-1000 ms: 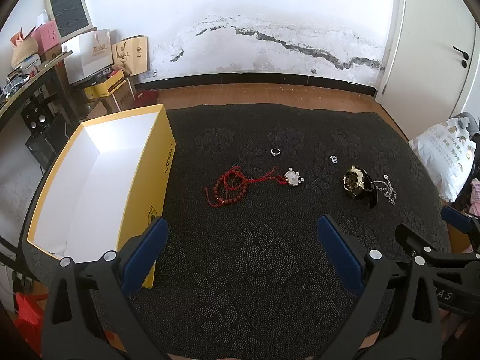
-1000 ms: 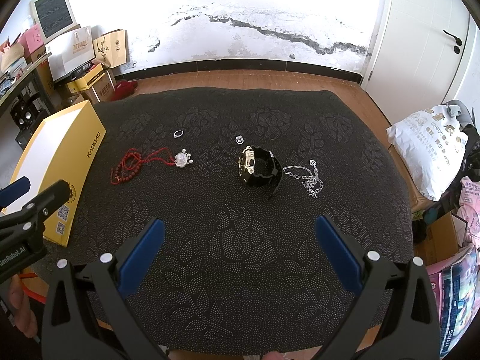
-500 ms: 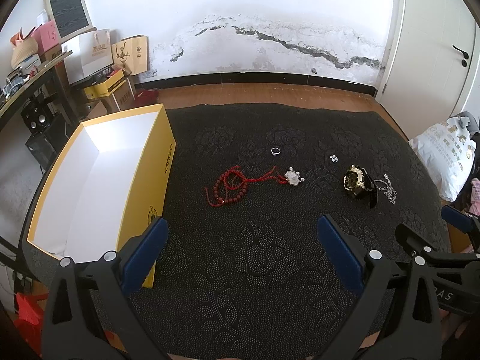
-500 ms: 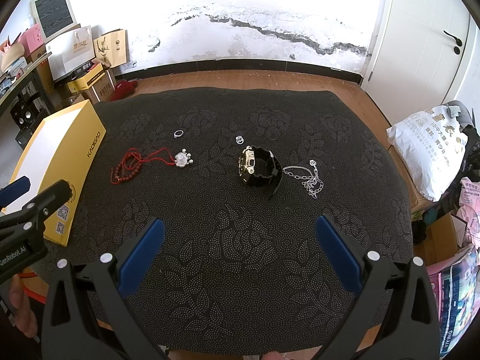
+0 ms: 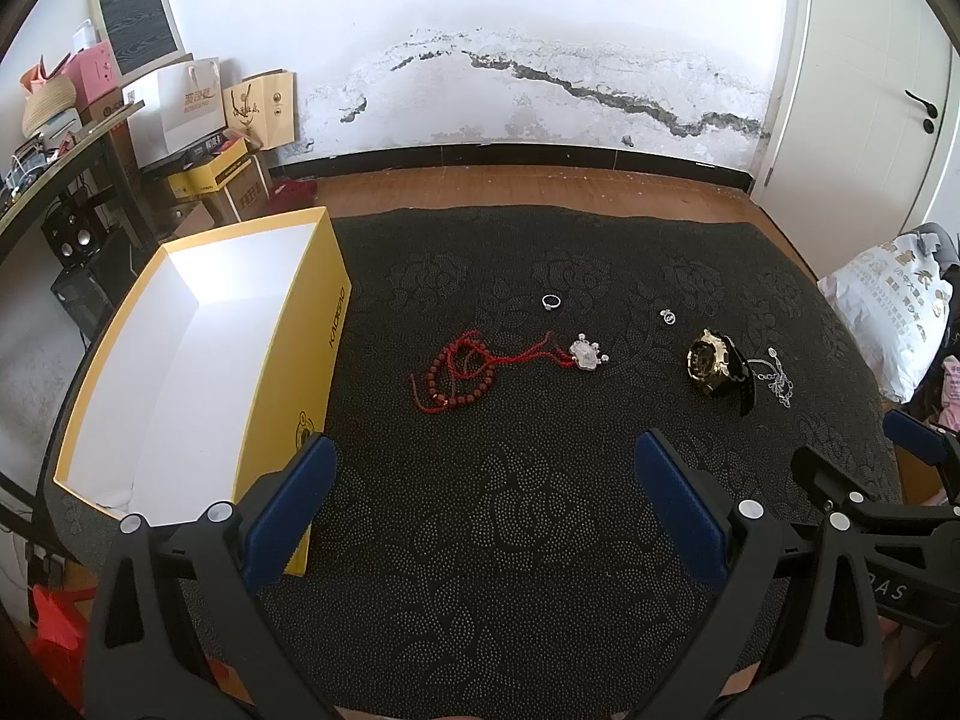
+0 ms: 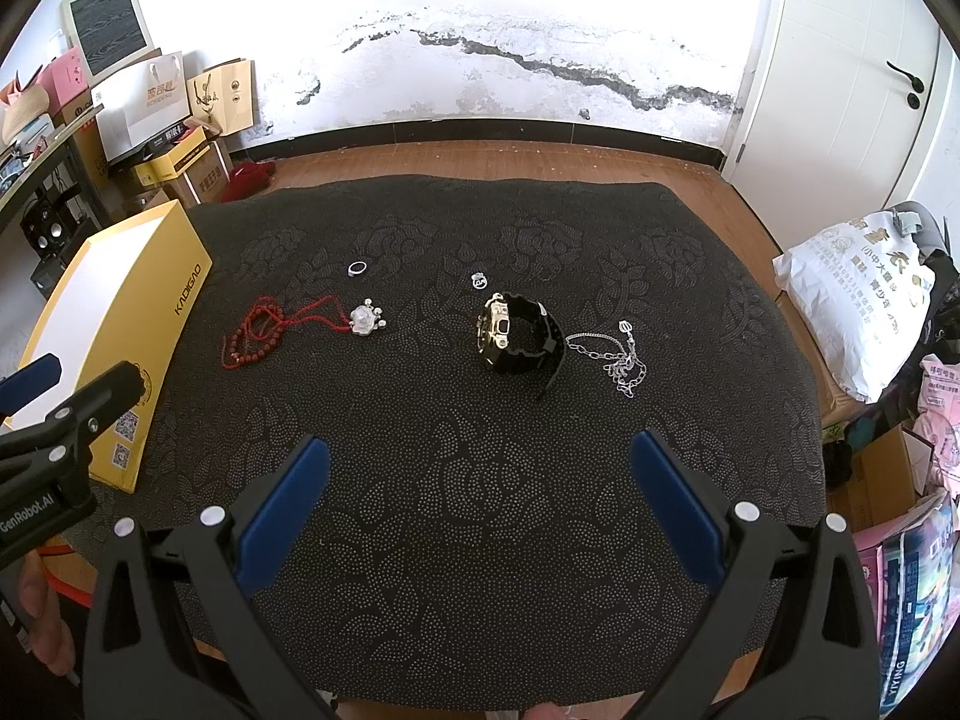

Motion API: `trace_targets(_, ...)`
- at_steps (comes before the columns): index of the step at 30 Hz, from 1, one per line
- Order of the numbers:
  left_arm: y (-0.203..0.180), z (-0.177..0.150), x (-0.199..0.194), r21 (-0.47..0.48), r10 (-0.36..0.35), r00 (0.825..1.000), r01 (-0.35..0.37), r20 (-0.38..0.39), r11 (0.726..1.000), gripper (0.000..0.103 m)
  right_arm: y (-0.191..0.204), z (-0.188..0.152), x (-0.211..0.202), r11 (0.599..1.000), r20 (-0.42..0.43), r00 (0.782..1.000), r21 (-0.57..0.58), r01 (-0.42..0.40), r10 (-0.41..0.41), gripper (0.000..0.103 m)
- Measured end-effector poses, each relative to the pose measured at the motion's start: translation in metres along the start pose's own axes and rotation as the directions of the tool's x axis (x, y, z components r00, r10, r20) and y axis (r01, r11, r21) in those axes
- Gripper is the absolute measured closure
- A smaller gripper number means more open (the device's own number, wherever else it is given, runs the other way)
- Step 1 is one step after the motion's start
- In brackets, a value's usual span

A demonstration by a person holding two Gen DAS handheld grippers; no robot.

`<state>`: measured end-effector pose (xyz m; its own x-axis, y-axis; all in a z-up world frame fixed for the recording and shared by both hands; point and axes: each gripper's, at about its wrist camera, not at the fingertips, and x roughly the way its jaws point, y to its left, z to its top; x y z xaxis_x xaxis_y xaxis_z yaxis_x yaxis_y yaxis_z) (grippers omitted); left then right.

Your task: Organize jewelry

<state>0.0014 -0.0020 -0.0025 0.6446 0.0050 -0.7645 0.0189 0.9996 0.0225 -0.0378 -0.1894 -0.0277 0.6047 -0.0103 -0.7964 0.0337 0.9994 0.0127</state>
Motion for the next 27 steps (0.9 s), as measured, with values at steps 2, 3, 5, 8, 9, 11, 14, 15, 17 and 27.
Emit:
trace_targets(2, 0.0001, 0.0001, 0.0006, 0.001, 0.000, 1.000, 0.000, 0.001, 1.000, 0.006, -0.0003, 0.0002, -0.0002, 1.000, 0.000, 1.000, -0.001, 0.001, -0.001, 0.006)
trace_targets(3, 0.0000, 0.0002, 0.0008, 0.000, 0.001, 1.000, -0.001, 0.000, 1.000, 0.006, -0.0003, 0.0002, 0.0000, 1.000, 0.000, 1.000, 0.000, -0.001, 0.001, 0.006)
trace_targets(5, 0.0000, 0.0002, 0.0008, -0.001, 0.000, 1.000, 0.000, -0.001, 1.000, 0.006, -0.0013, 0.0010, -0.0004, 1.000, 0.001, 1.000, -0.001, 0.001, -0.001, 0.006)
trace_targets(8, -0.0002, 0.0001, 0.0009, -0.001, 0.000, 1.000, 0.000, -0.002, 1.000, 0.006, -0.0008, 0.0010, -0.0001, 1.000, 0.000, 1.000, -0.001, 0.000, 0.000, 0.006)
trace_targets(9, -0.0003, 0.0001, 0.0010, -0.001, 0.000, 1.000, 0.000, -0.003, 1.000, 0.006, -0.0012, 0.0013, -0.0002, 1.000, 0.000, 1.000, -0.001, 0.001, -0.001, 0.006)
trace_targets(11, -0.0001, -0.0001, 0.0009, 0.000, -0.001, 1.000, 0.001, -0.003, 1.000, 0.006, -0.0006, 0.0007, -0.0001, 1.000, 0.001, 1.000, -0.001, 0.000, 0.000, 0.006)
trace_targets(14, 0.0001, -0.0004, 0.0016, 0.000, 0.000, 1.000, 0.000, -0.004, 1.000, 0.006, -0.0005, 0.0006, -0.0002, 1.000, 0.001, 1.000, -0.001, 0.001, -0.001, 0.006)
trace_targets(15, -0.0004, -0.0003, 0.0015, -0.001, 0.000, 1.000, 0.000, -0.004, 1.000, 0.006, -0.0008, 0.0008, -0.0002, 1.000, 0.001, 1.000, 0.000, 0.001, -0.001, 0.006)
trace_targets(17, -0.0009, -0.0005, 0.0020, 0.000, 0.001, 1.000, -0.001, -0.005, 1.000, 0.006, -0.0012, 0.0010, -0.0004, 1.000, 0.001, 1.000, 0.000, 0.000, 0.000, 0.006)
trace_targets(27, -0.0023, -0.0012, 0.0105, 0.007, 0.008, 1.000, -0.008, -0.025, 1.000, 0.006, -0.0014, 0.0022, 0.0013, 1.000, 0.001, 1.000, -0.003, 0.007, -0.007, 0.006)
